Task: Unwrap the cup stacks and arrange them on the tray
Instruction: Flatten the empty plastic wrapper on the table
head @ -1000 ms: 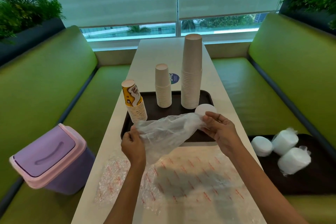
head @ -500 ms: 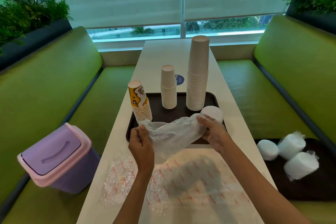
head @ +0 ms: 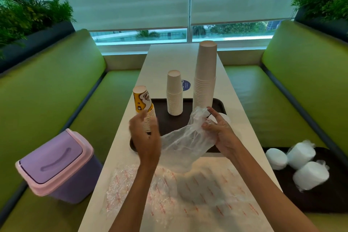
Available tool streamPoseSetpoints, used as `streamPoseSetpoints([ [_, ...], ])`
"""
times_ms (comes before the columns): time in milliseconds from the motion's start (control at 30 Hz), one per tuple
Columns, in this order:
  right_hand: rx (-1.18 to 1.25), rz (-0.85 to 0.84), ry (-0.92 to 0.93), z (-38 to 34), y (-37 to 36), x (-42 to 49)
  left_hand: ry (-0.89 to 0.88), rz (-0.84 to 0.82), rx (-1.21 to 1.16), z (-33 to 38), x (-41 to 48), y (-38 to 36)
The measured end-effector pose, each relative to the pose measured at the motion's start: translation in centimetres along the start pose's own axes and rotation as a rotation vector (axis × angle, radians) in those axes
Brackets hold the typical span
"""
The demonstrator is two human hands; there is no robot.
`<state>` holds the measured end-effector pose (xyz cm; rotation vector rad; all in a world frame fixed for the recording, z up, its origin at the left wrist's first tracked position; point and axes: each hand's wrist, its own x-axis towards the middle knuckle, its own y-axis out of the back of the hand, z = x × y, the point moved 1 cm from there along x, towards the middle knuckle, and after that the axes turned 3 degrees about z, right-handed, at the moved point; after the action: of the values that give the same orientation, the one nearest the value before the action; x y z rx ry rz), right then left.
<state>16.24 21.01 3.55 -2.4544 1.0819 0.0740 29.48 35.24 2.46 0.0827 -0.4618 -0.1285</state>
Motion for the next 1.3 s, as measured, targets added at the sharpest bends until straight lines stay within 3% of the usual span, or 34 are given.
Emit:
streamPoseSetpoints([
  [100,-0.001,-0.079,-0.012,0.0,-1.0,0.0,-0.089,-0.345,0.100,1.1,-0.9,-1.9],
  [167,0.014,-0.103,-0.012,-0.1,-1.1,0.1,-0.062,-0.456,0.161,0.6,-1.8,-2.6],
  [233,0.013,-0.086,0.011,-0.3,-0.8,0.2,-0.008,-0.441,0.151,0.1,-2.3,-2.7],
  [467,0.032,0.106,0.176,-0.2,1.1,-0.2,-0.012,-0.089,0.031,0.1,-2.4,-2.1],
  [600,0.124,0.135,0.083,0.5,1.1,-0.2,-0.061,-0.032,-0.009,0.1,-2.9,-1.5],
  [700,0.000,0.160,-0.019,1.2,0.3,-0.4,-0.067,-0.019,-0.019,0.3,-3.2,-1.3],
  [800,-0.113,0.268,0.055,1.4,-0.2,-0.7,-0.064,-0.009,-0.050,0.4,-3.2,-1.0],
  [1000,-0.079,0.237,0.184,-0.1,-0.1,-0.7,-0.043,-0.172,0.008,-2.0,-4.2,0.5],
  [1133,-0.112,0.128,0.201,-0.3,0.1,-0.8,0.195,-0.139,-0.219,0.8,-2.0,0.3],
  [1200,-0.132,0.083,0.200,-0.4,0.0,-1.0,0.362,-0.242,-0.331,2.5,0.1,-0.2],
  [1300,-0.142,0.042,0.195,-0.4,-0.6,-1.5,0.406,-0.467,-0.268,4.2,1.8,-0.8],
])
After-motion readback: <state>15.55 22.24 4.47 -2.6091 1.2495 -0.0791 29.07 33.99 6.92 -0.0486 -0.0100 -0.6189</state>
